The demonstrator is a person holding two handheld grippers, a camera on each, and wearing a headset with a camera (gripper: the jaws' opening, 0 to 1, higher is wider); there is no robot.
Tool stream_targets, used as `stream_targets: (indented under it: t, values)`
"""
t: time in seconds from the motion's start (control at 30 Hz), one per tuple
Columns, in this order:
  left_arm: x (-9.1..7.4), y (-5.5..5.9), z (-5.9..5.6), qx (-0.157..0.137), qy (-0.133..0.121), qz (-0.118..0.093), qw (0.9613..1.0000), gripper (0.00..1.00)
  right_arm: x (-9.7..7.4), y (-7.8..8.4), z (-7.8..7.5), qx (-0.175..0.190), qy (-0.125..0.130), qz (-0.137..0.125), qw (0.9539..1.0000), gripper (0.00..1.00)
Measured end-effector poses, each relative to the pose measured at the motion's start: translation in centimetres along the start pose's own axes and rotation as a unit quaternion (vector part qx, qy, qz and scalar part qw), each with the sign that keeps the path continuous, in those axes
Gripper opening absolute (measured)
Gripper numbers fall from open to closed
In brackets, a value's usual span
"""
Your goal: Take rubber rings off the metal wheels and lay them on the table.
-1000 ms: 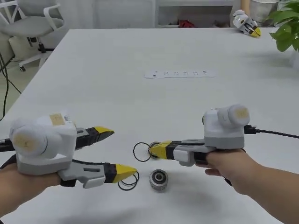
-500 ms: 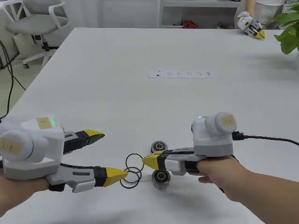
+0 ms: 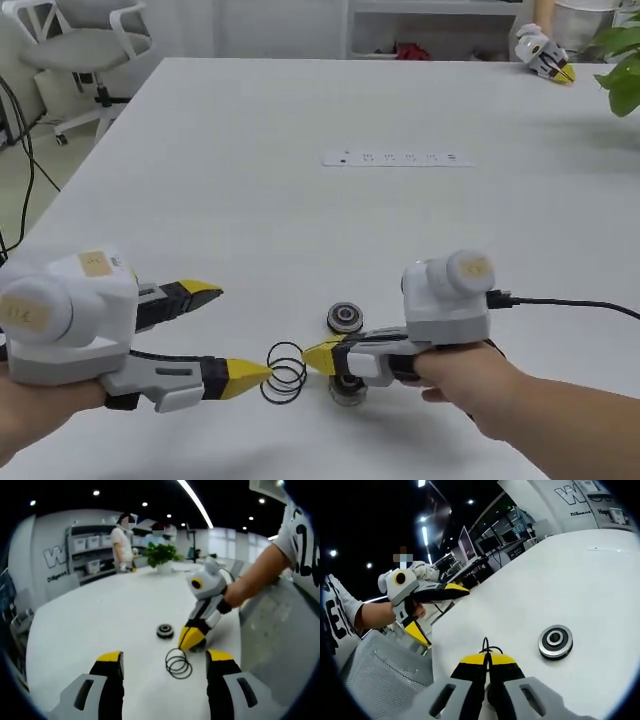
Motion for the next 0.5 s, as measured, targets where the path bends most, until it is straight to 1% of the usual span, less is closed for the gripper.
stream_targets:
  t: [0.2,0.3,0.5]
  values:
    - [0.16,0.12,-0.01,-0.002,0.002,0.003,1.0000,0.68,-0.16,-0.04,-0.41,-0.004,0.015,-0.002,0.9999,0.00]
    - [0.22,0.05,0.08,-0.006,0.002,0.003,1.0000,0.68,-0.13,0.01,-0.59,-0.002,0.017,-0.002,0.9999,0.00]
    - [0.31,0.20,0.03,-0.005,0.006,0.009,0.9999,0.68,-0.07,0.27,-0.72,-0.013,0.023,0.008,0.9996,0.00]
Point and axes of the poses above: the centre of the closed fingertips' face, and the gripper's own axes: x roughly forward along the fingers, z roughly to its left, y roughly out of its underside, the point moved 7 cm from there along -x, roughly backward along the fingers, and after that the axes turned 14 degrees about -y, right-handed, at the moved point
